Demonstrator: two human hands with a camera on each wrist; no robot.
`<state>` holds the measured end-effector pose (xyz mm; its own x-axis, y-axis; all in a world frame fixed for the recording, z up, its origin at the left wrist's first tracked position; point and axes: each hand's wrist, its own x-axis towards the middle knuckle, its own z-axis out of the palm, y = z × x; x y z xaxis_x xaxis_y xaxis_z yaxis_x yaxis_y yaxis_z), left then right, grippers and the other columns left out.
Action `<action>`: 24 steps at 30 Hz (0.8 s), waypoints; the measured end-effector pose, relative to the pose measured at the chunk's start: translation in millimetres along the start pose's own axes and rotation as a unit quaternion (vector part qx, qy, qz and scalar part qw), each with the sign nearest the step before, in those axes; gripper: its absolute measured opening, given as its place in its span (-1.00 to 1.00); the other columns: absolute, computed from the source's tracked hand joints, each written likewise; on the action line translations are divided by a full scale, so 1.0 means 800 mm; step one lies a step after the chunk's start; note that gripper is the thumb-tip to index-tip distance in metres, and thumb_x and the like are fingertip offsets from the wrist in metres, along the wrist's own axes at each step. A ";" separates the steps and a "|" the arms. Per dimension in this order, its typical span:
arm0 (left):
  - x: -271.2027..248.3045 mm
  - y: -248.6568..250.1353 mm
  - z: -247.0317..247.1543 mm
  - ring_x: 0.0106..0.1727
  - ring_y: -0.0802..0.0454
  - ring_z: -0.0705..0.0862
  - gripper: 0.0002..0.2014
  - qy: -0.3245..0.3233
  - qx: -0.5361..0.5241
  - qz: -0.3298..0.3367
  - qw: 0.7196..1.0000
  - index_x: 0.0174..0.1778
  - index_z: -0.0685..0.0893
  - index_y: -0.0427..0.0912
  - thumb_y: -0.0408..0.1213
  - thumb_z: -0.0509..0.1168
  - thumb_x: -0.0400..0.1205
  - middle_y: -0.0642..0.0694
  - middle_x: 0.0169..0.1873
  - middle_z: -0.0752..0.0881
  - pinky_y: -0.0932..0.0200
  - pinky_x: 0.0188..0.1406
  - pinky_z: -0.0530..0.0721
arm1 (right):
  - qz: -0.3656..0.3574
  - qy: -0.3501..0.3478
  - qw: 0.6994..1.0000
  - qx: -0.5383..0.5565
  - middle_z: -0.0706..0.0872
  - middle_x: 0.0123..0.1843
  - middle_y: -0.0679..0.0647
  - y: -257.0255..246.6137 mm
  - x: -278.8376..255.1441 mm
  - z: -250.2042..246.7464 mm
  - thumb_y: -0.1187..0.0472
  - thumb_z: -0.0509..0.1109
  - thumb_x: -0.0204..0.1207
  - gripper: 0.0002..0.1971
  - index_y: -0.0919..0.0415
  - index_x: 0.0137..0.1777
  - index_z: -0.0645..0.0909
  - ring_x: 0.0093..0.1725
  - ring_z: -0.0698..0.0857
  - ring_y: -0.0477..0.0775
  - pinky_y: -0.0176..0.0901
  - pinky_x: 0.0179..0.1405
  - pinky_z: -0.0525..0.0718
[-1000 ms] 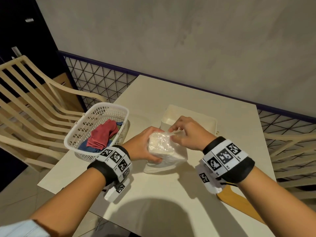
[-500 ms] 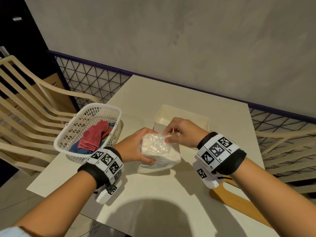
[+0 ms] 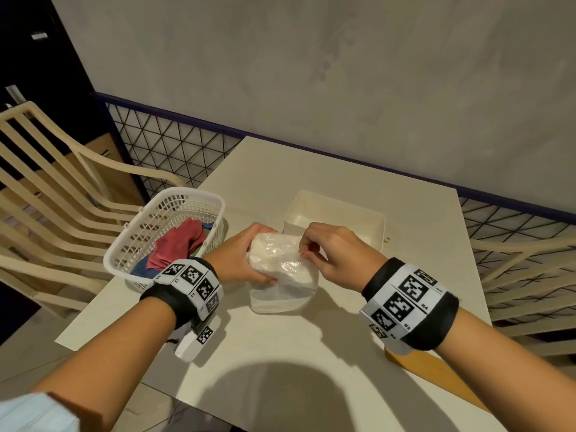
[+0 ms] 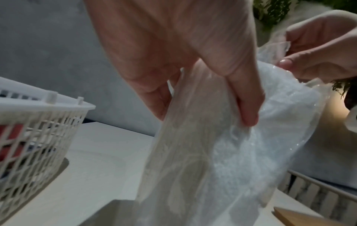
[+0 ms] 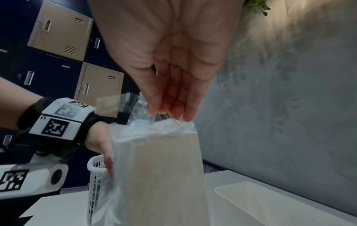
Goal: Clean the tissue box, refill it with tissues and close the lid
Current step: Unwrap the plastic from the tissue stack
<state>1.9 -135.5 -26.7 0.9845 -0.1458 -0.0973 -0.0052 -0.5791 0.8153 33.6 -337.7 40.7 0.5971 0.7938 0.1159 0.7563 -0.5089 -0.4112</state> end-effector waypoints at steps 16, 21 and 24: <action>-0.009 -0.013 0.032 0.31 0.07 0.44 0.09 0.086 -0.067 0.005 0.994 0.38 -0.01 0.20 -0.36 0.65 0.18 0.12 0.21 0.35 0.25 0.31 0.43 | 0.019 0.025 0.997 0.064 0.55 -0.24 0.00 0.015 0.014 0.005 0.42 0.29 0.51 -0.94 0.39 -0.11 0.59 -0.34 0.45 -0.20 -0.60 -0.28 0.38; -0.001 -0.021 0.024 0.29 0.09 0.42 0.07 0.084 -0.087 0.015 0.993 0.34 0.01 0.13 -0.47 0.64 0.17 0.33 0.12 0.31 0.20 0.33 0.42 | -0.023 0.031 0.999 0.025 0.60 -0.22 0.15 0.004 0.003 0.010 0.43 0.25 0.52 -0.93 0.39 -0.12 0.56 -0.30 0.44 -0.02 -0.35 -0.25 0.40; 0.003 -0.023 0.023 0.31 0.08 0.44 0.15 0.082 -0.097 0.013 0.992 0.43 -0.05 0.09 -0.48 0.64 0.17 0.14 0.19 0.38 0.21 0.34 0.42 | -0.049 0.039 0.998 -0.001 0.65 -0.20 0.23 0.002 -0.004 0.012 0.43 0.24 0.52 -0.93 0.37 -0.14 0.55 -0.27 0.44 0.01 -0.27 -0.24 0.41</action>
<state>1.0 -139.9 -52.2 0.9998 -0.0175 0.0053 -0.0119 -0.4090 0.9124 29.9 -337.8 30.8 0.5397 0.8112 0.2250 0.8122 -0.4315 -0.3927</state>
